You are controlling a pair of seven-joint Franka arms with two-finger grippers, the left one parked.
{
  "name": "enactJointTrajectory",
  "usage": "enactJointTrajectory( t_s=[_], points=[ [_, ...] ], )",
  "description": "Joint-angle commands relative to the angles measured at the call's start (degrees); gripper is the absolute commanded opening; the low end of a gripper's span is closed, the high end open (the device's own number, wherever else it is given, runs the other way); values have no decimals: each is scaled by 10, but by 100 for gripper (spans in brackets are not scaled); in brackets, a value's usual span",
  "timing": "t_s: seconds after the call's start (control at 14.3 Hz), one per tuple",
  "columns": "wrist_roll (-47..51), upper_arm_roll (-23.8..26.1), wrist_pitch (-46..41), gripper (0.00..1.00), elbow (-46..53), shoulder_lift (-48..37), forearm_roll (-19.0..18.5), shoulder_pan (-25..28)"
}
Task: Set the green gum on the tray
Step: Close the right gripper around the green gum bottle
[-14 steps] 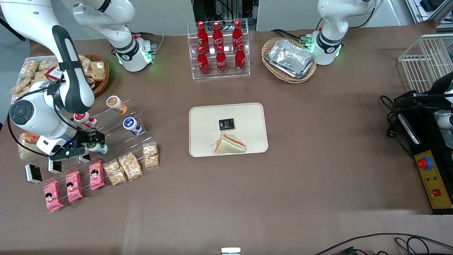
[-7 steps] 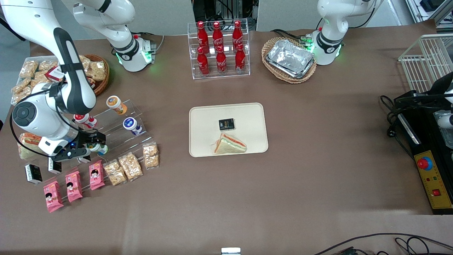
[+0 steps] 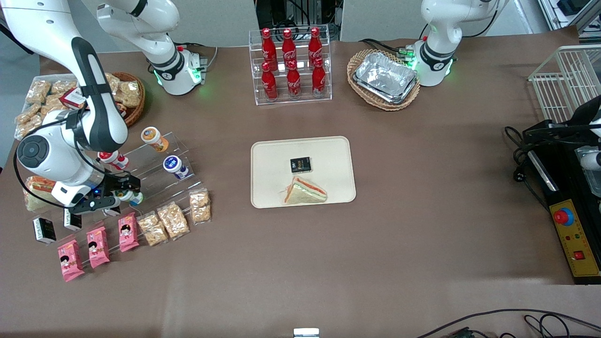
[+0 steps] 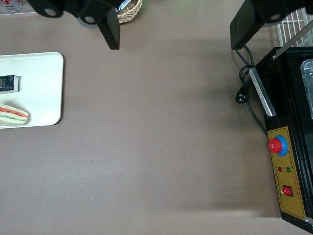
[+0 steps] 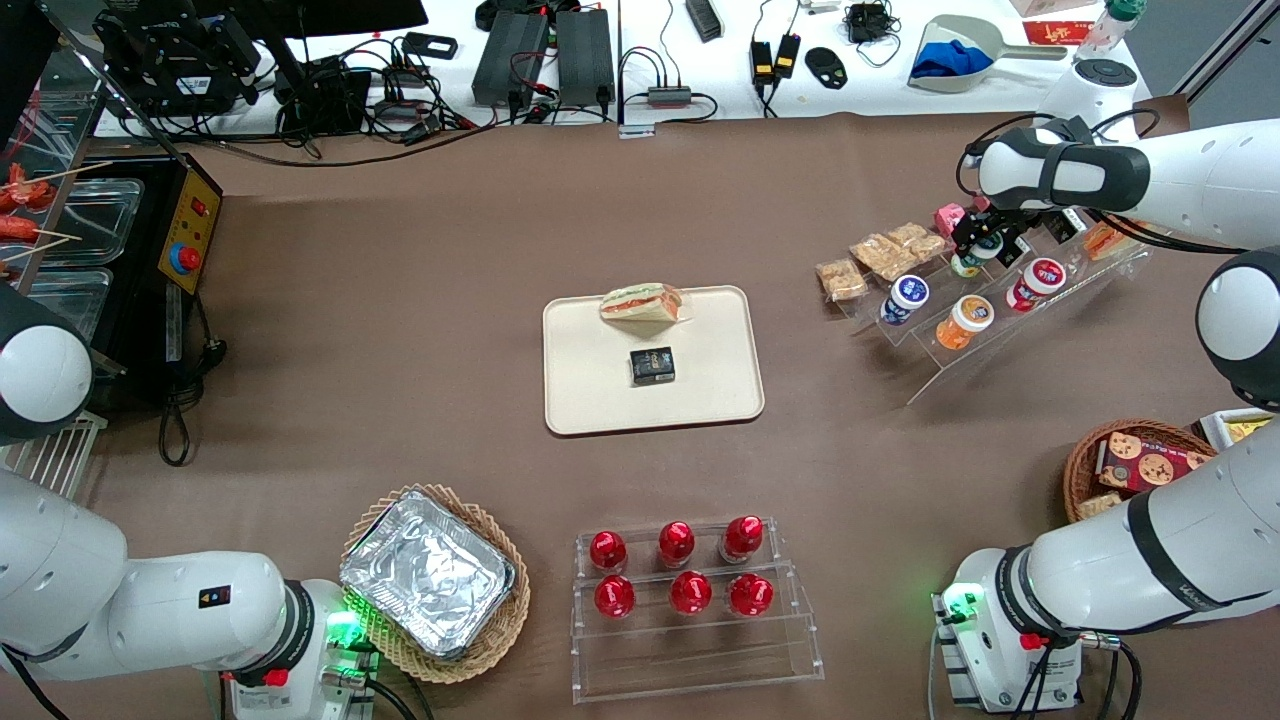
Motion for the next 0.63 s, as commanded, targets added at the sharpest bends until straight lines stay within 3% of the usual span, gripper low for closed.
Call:
enactJointTrajectory(
  t_s=[0.0,0.21,0.56],
  points=[
    [10,0,12,80,-6,-5,-2,2],
    [10,0,9,65,-6,-6,-2,3],
    [10,1,7,51,-6,-6,-2,3]
  ],
)
